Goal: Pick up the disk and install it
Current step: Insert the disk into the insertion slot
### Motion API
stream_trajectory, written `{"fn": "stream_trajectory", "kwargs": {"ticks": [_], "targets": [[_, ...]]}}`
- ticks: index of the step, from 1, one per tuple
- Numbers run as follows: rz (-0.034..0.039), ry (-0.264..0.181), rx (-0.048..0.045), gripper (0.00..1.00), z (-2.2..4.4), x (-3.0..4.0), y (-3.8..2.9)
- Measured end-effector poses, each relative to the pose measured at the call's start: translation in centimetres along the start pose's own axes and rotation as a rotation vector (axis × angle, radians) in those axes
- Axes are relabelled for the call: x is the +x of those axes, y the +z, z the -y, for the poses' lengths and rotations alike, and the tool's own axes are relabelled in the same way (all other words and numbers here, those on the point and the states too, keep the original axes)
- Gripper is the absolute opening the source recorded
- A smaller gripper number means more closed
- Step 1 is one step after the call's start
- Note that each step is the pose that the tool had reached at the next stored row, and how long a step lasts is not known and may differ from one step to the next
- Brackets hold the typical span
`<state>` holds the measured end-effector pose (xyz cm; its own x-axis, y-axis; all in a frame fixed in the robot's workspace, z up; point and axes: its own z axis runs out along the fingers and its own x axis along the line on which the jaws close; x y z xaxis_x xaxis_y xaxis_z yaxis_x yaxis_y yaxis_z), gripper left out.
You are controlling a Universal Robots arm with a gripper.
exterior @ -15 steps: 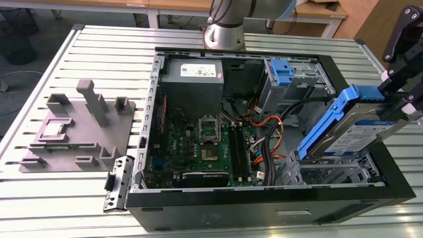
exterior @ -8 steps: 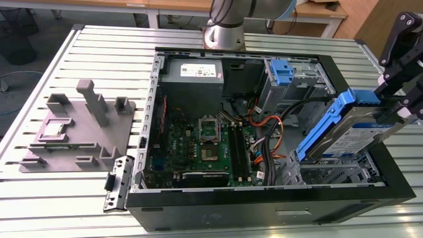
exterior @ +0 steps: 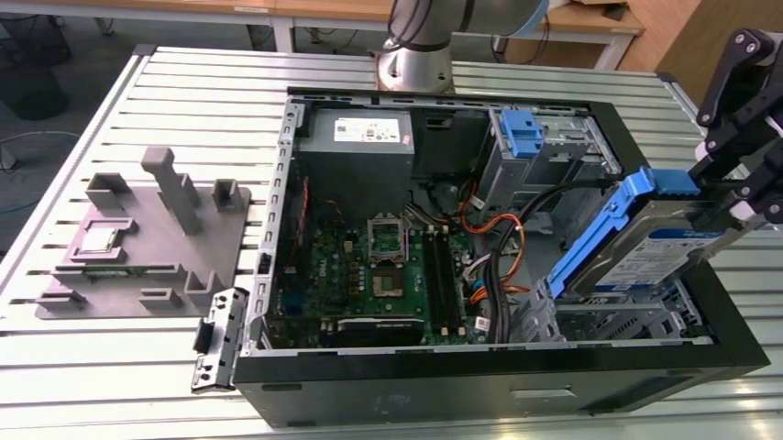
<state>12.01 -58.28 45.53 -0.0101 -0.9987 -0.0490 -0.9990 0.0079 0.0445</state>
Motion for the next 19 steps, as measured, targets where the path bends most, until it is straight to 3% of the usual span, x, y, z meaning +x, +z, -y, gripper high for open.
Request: {"fn": "stream_trajectory", "kwargs": {"ticks": [7, 19], "targets": [[0.0001, 0.0, 0.0, 0.35, 0.08, -0.27, 0.06], [0.0001, 0.005, 0.0003, 0.35, 0.54, -0.24, 0.76]]}}
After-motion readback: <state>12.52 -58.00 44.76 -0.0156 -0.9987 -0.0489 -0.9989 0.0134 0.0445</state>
